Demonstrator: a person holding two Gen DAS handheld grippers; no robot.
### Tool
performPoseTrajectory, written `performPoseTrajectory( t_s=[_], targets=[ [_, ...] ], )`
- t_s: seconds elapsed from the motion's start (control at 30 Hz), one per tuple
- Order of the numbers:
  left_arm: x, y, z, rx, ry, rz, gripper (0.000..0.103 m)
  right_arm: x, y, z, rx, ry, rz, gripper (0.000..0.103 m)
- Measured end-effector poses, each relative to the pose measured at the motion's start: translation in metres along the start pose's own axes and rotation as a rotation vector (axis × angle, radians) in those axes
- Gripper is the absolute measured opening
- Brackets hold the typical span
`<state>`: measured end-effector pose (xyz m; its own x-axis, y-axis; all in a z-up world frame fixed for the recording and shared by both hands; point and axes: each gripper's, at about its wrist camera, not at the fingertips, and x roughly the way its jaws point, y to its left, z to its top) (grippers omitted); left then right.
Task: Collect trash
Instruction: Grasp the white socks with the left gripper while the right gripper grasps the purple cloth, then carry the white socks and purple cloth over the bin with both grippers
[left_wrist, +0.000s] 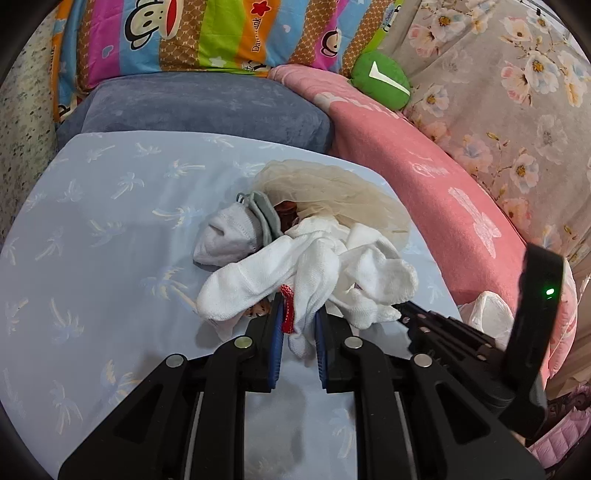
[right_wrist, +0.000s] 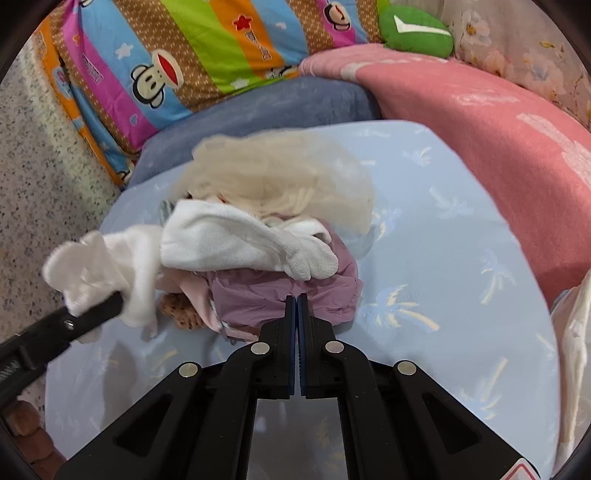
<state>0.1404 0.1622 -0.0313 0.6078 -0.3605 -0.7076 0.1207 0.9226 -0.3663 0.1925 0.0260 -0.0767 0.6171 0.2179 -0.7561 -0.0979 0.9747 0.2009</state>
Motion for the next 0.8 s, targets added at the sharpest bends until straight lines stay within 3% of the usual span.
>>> performPoseTrajectory(
  t_s=[0.43,0.8],
  targets=[
    [-0.031,-0.038,0.002,0.060,-0.066,-0.021,0.015,-0.119,-0.004,0.026,-0.005,-0.226,0.026,0.001],
    [-0.057,-0.080,0.003,0.125,-0.129,-0.056,0.015,-0.199,-0.024,0.029,-0.003,-0.362,0.016,0.001]
  ],
)
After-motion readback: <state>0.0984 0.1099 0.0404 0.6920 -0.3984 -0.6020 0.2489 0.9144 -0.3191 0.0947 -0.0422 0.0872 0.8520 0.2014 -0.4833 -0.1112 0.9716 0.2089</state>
